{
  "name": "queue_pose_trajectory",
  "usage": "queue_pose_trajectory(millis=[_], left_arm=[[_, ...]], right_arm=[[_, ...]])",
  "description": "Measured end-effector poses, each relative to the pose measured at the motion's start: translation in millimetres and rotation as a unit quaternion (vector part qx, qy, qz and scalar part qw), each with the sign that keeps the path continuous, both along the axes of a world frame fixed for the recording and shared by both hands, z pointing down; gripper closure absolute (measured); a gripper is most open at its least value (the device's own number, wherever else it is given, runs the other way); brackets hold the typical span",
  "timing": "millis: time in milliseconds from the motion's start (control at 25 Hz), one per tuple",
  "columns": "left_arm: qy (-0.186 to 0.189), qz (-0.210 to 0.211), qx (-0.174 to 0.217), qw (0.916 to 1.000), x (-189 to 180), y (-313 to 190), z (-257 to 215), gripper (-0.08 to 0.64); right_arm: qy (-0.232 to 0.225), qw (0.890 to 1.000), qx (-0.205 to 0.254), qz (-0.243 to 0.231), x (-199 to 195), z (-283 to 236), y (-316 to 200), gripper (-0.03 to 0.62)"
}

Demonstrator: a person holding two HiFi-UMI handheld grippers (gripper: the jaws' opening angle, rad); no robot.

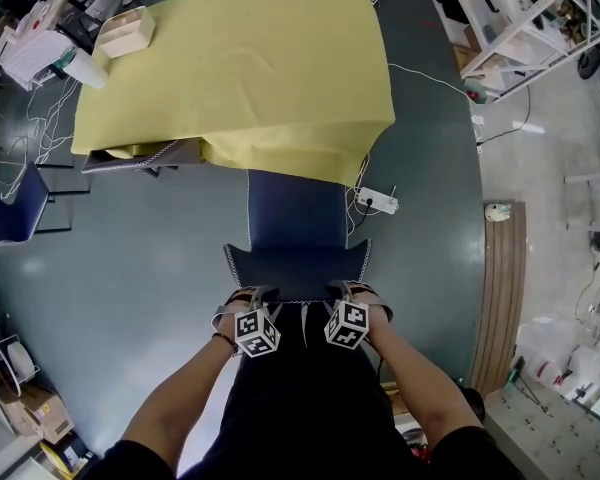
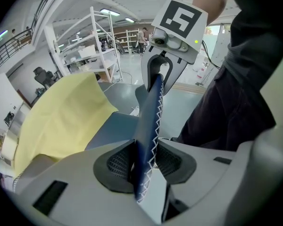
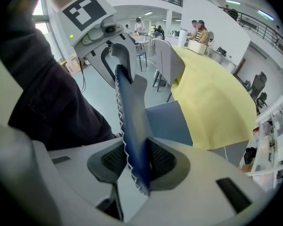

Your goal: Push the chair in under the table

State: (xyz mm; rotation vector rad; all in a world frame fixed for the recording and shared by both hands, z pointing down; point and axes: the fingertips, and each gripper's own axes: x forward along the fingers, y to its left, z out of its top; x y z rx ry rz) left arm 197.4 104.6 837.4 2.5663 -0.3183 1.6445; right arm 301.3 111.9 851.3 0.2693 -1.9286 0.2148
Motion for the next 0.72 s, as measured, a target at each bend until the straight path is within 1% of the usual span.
queue_pose_trajectory(millis=[400, 720], left_arm=[[0.000, -0.004, 0.002, 1.0000, 2, -26, -1, 0.431], [0.000, -0.004, 0.005, 1.0000, -1, -49, -1, 0.431]], right_arm=[[0.004, 1.000, 0.002, -0.005, 2, -1, -28, 0.469], [0.006, 1.000, 0.013, -0.004, -1, -1, -51, 0.473]])
